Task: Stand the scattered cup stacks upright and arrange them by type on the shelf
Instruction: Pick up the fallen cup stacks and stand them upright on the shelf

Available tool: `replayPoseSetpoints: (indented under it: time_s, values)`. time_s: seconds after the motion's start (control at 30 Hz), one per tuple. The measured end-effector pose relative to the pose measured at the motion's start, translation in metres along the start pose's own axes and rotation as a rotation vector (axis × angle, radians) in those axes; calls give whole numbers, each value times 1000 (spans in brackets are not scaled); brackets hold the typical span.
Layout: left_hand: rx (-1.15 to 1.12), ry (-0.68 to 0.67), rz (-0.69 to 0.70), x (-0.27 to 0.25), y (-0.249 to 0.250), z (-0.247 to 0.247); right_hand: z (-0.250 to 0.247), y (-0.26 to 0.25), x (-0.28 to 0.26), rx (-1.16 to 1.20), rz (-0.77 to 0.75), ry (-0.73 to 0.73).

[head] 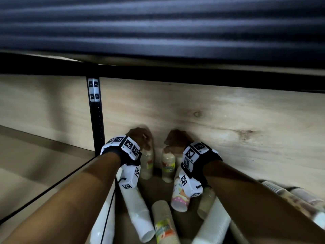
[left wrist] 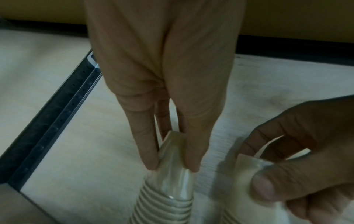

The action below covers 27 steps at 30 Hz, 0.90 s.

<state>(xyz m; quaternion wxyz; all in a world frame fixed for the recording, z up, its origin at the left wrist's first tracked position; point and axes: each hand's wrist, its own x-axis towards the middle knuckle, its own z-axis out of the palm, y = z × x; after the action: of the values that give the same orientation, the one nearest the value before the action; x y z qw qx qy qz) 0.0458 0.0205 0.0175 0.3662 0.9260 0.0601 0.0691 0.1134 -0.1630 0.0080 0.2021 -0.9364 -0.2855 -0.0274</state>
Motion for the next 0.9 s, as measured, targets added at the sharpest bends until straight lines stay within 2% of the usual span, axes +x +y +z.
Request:
replayPoseSetpoints:
  time_s: [0.1,0.23,0.37,0.5,0.63,0.9]
  values:
    - [32,18,27,1,0,3,1,-4,1,20,-2,48]
    - [79,30,54,6,-1,6,1,-11,2,35,-46,-3]
    - [135,123,35,8,-9,13,3,-13,0,21,-52,-4]
    - [118,132,81,9,-12,12,3,-16,0,-12,-33,21]
    - [276,169,128,8,-10,13,9,-20,1,-19,-4,58]
    - [292,243,197,8,-11,23,9,-27,-6,-56,47,90]
